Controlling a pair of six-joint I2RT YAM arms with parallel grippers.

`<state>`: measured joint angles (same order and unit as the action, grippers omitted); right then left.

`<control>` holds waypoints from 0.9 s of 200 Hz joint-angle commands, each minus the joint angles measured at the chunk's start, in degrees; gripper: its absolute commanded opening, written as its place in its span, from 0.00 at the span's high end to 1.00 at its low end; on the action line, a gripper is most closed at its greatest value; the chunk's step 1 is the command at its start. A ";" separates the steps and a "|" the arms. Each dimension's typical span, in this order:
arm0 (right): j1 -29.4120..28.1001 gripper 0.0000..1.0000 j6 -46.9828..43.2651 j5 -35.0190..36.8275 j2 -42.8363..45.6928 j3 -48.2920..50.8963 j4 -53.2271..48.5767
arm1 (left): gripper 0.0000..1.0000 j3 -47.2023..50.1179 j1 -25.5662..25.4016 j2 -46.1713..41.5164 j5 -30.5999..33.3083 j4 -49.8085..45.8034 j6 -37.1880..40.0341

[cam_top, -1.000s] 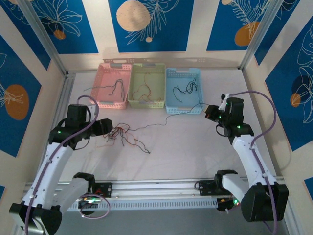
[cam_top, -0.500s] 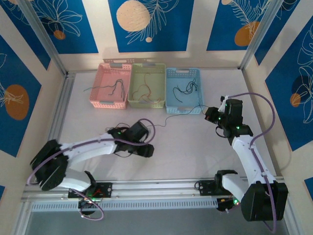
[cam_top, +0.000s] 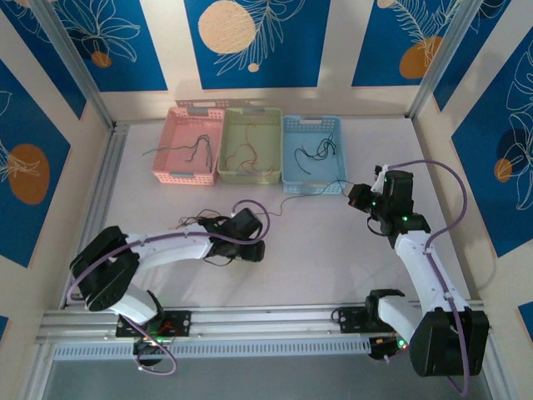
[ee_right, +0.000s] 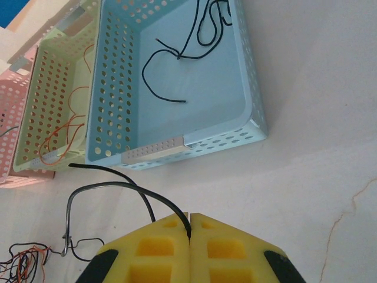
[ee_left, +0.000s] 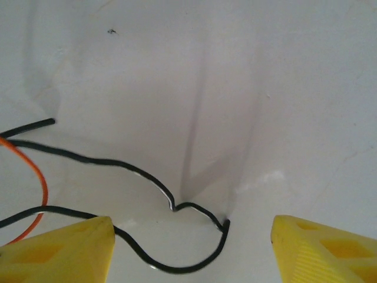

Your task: Untangle the cables

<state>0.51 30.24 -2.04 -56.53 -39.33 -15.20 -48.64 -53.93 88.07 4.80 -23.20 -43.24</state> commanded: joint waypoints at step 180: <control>1.25 1.00 1.07 -3.38 -0.11 2.09 2.93 | 0.44 6.22 -3.44 -7.24 -3.90 5.38 -9.14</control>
<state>1.54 30.46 -3.70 -56.51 -37.89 -13.56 -45.52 -56.60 78.91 2.33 -21.47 -46.92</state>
